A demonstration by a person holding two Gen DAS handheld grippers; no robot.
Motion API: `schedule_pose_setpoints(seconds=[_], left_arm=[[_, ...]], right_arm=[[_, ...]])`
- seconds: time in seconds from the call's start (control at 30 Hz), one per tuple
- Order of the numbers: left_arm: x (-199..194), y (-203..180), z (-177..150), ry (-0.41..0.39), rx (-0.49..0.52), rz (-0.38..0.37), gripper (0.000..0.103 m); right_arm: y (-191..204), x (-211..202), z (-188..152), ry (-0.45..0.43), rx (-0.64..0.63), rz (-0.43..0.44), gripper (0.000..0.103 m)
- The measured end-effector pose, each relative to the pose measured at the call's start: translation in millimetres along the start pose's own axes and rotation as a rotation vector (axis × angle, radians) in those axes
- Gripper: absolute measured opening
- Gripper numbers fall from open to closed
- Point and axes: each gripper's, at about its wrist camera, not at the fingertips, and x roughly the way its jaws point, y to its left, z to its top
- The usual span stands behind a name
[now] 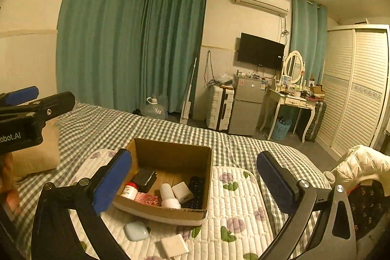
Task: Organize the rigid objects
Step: 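Withdraw both tools from the box toward the earbud case and charger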
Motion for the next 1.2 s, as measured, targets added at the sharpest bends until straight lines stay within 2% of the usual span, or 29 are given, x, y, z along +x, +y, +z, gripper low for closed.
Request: schedule_pose_setpoints(seconds=[0.23, 0.5, 0.67, 0.8, 1.2], left_arm=[[-28, -3, -2, -0.039, 0.018, -0.012, 0.103], [-39, -3, -20, -0.056, 0.019, -0.018, 0.103], [-28, -1, -34, 0.0, -0.002, -0.033, 0.103], [-21, -4, -48, 0.015, 0.007, -0.034, 0.103], [30, -10, -98, 0.144, 0.032, -0.047, 0.103]], right_arm=[[5, -40, 0, -0.044, -0.004, -0.009, 0.103], [7, -55, -10, -0.063, 0.004, 0.002, 0.103], [7, -52, -25, -0.067, 0.008, 0.029, 0.103], [6, -46, -35, -0.055, 0.016, 0.047, 0.103], [-6, 5, -90, 0.087, 0.057, 0.084, 0.103]])
